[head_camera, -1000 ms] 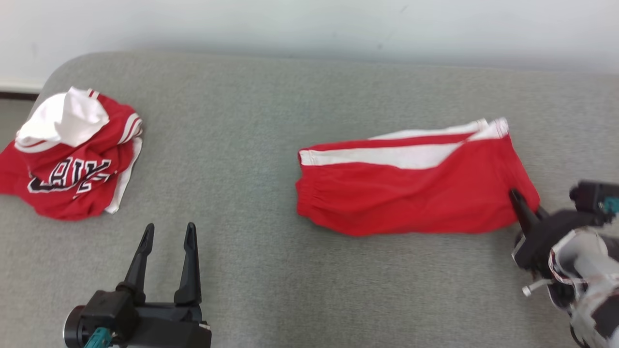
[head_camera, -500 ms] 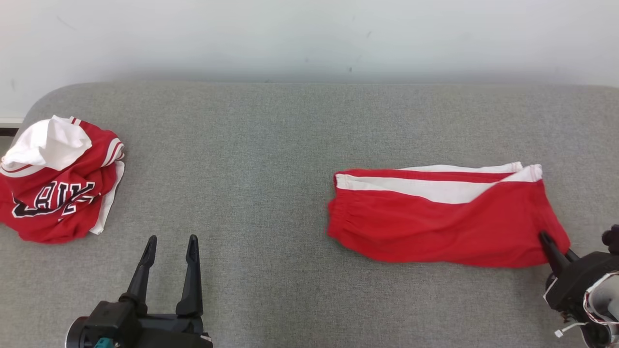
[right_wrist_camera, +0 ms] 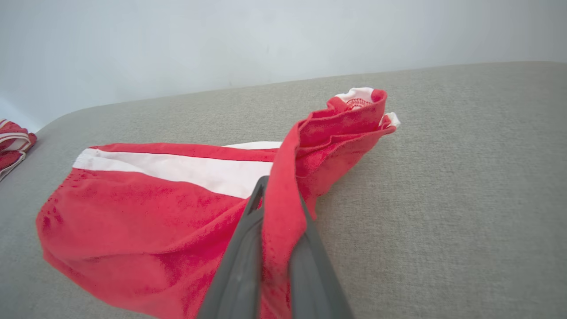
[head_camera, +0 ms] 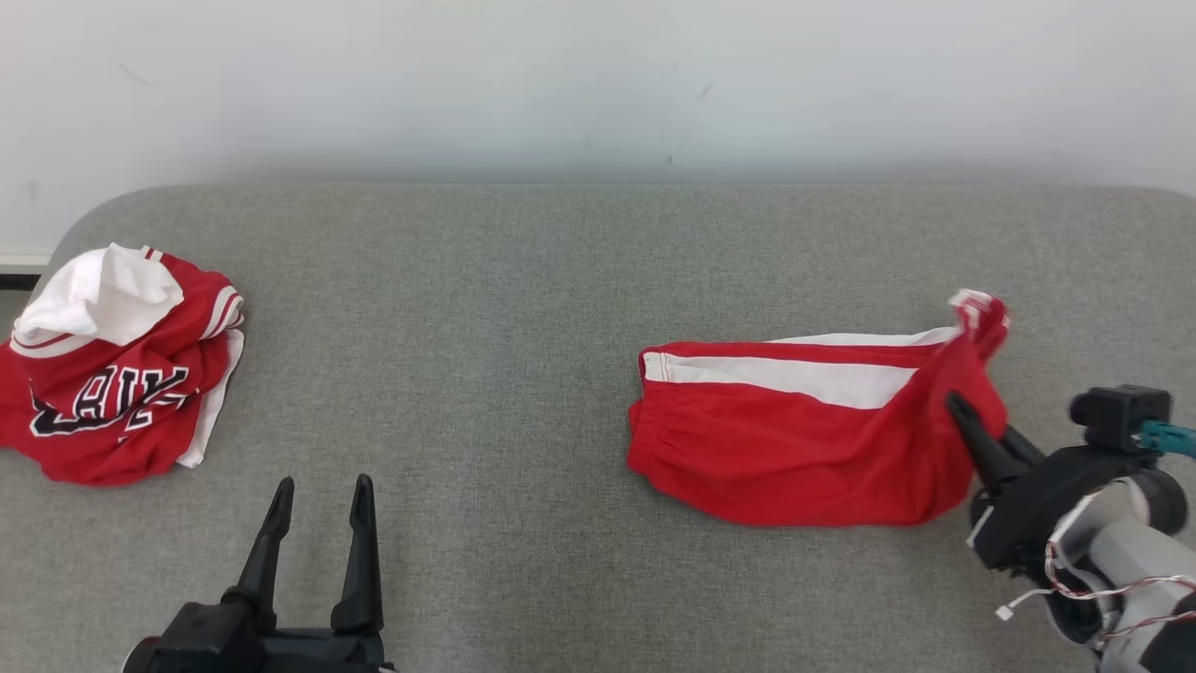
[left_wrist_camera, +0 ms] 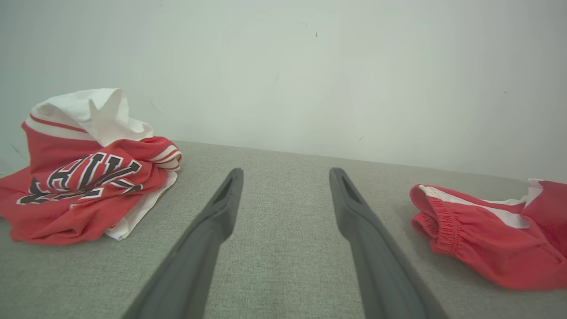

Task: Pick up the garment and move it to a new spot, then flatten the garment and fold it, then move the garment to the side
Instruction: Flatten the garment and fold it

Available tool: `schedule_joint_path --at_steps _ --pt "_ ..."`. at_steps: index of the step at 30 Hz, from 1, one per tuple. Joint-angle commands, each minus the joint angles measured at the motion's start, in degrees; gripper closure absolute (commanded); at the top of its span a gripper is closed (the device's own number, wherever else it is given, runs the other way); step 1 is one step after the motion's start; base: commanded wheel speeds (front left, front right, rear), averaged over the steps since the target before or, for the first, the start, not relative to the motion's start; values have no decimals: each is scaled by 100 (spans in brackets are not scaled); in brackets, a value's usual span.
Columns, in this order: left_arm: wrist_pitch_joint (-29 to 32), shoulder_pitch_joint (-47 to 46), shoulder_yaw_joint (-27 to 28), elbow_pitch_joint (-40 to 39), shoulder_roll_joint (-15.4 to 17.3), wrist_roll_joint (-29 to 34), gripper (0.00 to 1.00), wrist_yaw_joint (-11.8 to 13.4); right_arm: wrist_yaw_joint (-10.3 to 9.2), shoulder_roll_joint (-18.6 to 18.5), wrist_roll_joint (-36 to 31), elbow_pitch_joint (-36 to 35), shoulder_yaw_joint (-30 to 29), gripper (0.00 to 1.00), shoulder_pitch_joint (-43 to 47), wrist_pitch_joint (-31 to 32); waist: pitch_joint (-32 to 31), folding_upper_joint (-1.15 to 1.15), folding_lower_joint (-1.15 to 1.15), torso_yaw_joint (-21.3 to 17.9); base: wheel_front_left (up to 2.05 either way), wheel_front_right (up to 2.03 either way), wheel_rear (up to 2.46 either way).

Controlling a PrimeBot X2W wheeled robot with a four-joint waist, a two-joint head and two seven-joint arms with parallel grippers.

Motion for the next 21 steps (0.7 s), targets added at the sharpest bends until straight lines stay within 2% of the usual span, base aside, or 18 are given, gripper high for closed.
schedule_joint_path --at_steps 1,13,21 --pt "-18 98 23 6 -4 39 0 1 -14 47 -81 -54 30 100 -27 -39 -40 0 0 -27 0 0 0" --pt "-18 55 -124 -9 -4 -77 0 33 -14 712 -666 -838 119 100 -131 220 -88 0 0 179 0 0 0" --pt "-18 -79 -222 68 -5 -177 0 51 -14 1236 -1055 -715 46 100 19 437 6 0 0 482 0 0 0"
